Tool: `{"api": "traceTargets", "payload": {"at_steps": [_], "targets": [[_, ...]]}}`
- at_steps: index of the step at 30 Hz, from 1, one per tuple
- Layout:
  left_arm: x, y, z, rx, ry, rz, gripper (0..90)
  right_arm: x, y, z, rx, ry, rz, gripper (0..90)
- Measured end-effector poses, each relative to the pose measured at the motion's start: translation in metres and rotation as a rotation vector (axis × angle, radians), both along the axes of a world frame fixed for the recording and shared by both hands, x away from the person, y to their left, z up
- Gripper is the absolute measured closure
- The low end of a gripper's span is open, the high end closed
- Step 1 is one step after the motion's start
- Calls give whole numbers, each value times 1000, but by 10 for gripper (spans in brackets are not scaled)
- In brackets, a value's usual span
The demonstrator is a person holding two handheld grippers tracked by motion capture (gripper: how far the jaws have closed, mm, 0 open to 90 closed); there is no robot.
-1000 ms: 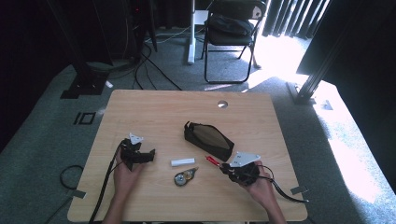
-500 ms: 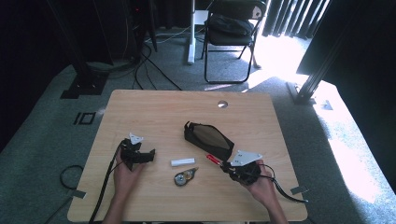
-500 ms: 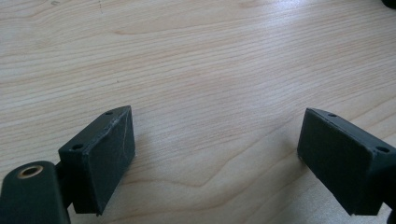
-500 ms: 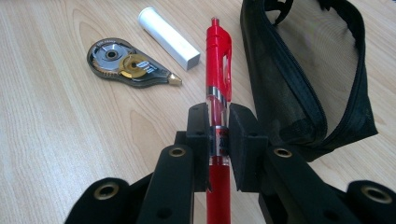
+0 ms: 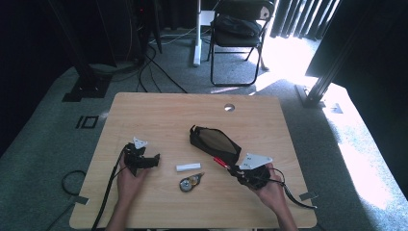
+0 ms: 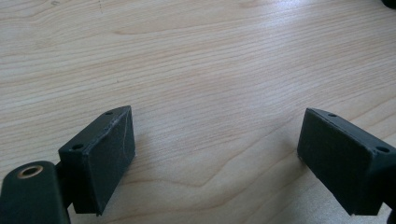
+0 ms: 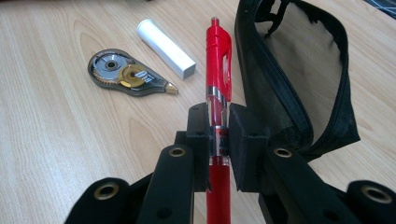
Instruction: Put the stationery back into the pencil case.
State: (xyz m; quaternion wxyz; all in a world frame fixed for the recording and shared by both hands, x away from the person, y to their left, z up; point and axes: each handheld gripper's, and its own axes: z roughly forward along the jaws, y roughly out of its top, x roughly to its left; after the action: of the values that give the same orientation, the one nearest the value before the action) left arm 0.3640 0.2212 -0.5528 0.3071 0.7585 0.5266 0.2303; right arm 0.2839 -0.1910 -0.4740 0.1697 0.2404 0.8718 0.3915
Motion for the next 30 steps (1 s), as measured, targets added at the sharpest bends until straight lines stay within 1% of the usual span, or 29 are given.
{"api": "traceTargets", "payload": {"at_steps": [19, 29, 30], "targets": [[0, 0, 0, 0, 0, 0, 116, 2, -7, 14, 15, -22, -13, 793], [0, 0, 0, 0, 0, 0, 116, 6, -11, 22, 25, -34, -27, 793], [0, 0, 0, 0, 0, 0, 116, 7, -11, 23, 27, -40, -32, 793]]}}
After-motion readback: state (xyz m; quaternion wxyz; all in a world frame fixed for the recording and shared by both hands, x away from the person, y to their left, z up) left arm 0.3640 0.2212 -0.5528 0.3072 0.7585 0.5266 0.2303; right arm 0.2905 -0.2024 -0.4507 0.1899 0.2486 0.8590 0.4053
